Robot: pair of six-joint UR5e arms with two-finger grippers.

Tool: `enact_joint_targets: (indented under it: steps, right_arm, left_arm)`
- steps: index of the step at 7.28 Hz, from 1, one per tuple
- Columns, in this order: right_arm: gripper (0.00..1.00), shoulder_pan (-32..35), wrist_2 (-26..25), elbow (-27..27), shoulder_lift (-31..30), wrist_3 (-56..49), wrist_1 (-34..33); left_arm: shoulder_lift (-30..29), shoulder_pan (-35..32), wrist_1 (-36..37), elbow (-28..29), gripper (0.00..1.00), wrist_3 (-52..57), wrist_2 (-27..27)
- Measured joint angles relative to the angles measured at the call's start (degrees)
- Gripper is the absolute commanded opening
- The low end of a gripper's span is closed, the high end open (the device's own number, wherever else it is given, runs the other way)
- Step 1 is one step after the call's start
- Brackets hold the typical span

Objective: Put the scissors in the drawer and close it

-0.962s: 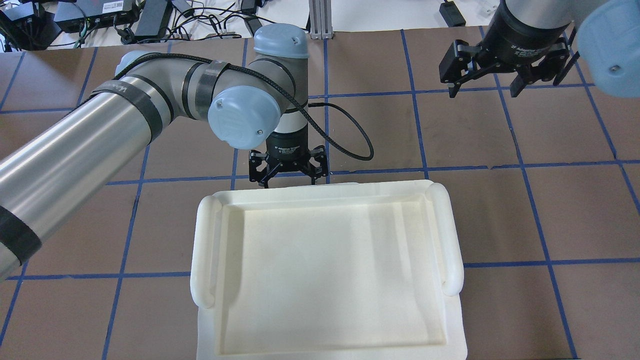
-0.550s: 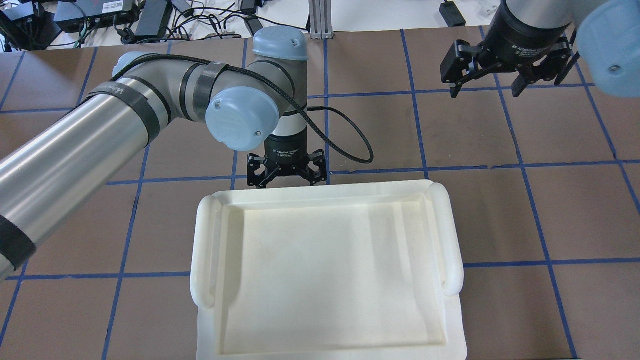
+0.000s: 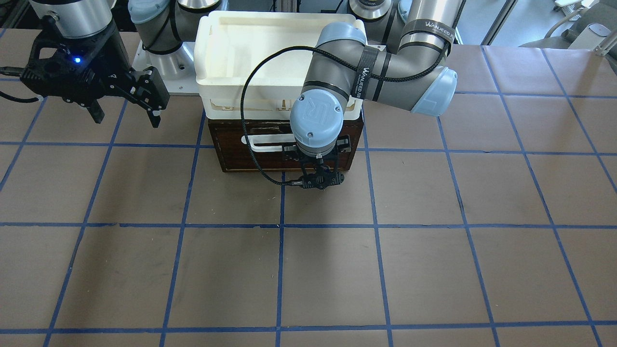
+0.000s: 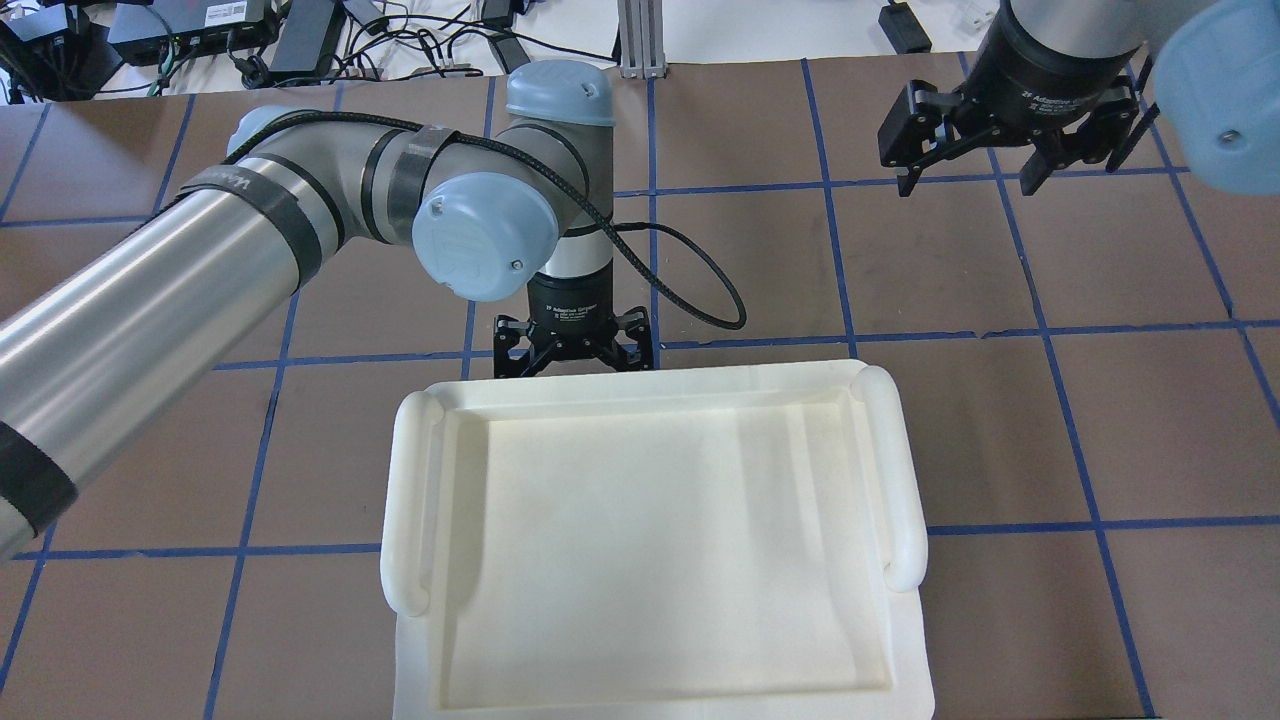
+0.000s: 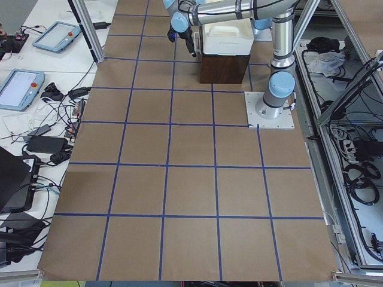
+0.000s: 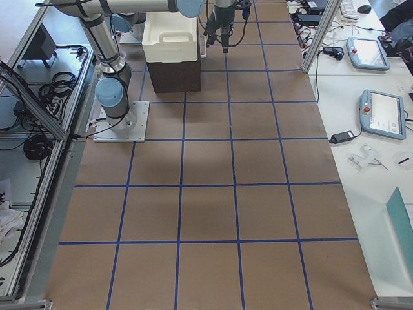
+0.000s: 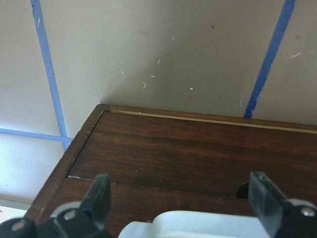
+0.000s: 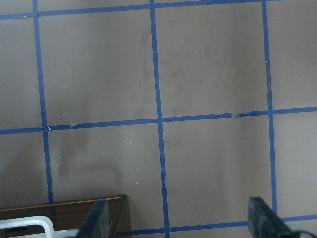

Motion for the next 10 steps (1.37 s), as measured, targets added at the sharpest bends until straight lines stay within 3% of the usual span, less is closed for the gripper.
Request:
enact_joint_targets:
  steps: [4,6,10]
  right_arm:
    - [1.00,0.0,-0.4,0.0,-0.1,0.0,0.0]
    - [1.00,0.0,-0.4,0.0,0.0,0.0,-0.1]
    - [1.00,0.0,-0.7,0.0,0.0,0.0,0.2]
  left_arm:
    - [0.6,1.0,-0.6,1.9,1.00,0.7,0.1]
    - [2.0,3.9,-0.8,6.1,1.00,3.7,0.4]
    - [12.9,13.6,-1.5,9.2,1.00,8.5,2.1]
